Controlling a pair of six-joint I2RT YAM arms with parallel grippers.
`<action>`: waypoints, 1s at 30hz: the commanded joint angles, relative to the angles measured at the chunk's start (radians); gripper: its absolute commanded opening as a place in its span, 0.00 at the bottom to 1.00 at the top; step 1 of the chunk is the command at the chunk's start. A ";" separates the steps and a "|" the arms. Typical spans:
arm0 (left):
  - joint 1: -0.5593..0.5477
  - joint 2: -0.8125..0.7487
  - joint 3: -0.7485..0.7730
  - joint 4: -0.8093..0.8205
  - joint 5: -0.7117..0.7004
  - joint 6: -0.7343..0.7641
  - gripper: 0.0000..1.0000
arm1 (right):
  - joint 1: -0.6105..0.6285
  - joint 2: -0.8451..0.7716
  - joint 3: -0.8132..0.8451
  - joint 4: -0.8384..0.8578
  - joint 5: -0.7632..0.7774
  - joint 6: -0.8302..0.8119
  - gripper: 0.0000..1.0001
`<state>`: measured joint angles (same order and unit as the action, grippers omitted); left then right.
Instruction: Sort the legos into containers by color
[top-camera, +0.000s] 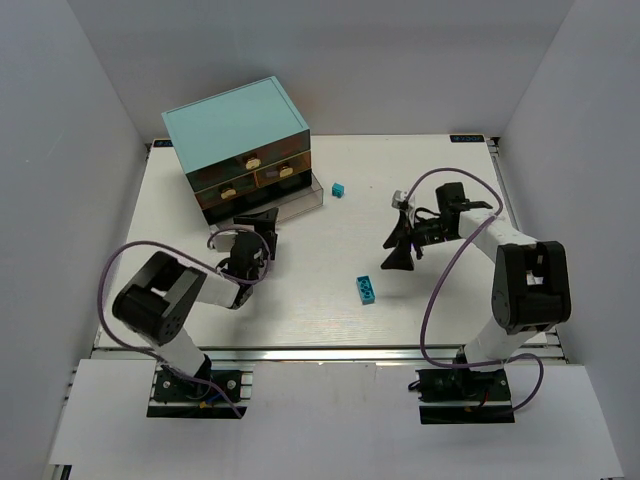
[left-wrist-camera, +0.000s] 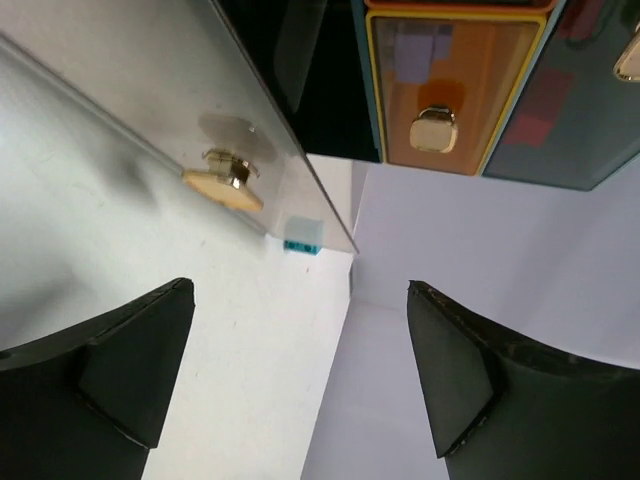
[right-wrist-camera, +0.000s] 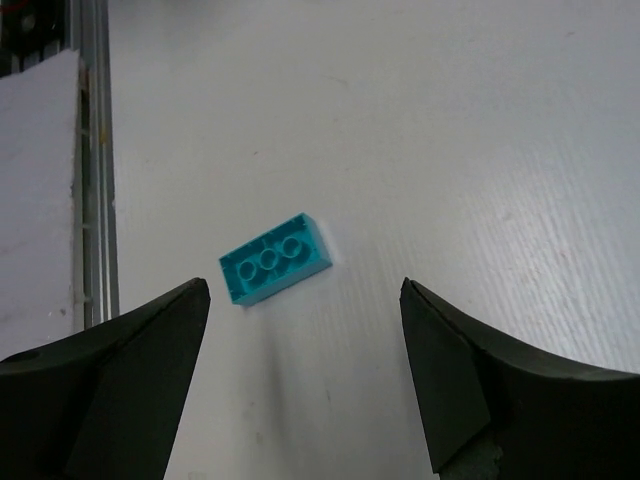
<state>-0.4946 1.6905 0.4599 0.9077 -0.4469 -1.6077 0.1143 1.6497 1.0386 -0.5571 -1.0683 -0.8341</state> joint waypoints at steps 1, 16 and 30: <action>-0.001 -0.127 -0.017 -0.256 0.048 0.012 0.97 | 0.041 0.007 0.037 -0.228 -0.001 -0.269 0.83; -0.001 -0.639 0.057 -1.314 0.148 0.140 0.98 | 0.313 -0.180 -0.061 0.147 0.603 0.570 0.89; -0.001 -0.801 0.302 -1.750 -0.091 0.330 0.98 | 0.533 -0.092 -0.094 0.089 1.064 0.979 0.89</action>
<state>-0.4942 0.9161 0.6865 -0.7376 -0.4404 -1.3590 0.6121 1.4963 0.9337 -0.4278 -0.1379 0.0036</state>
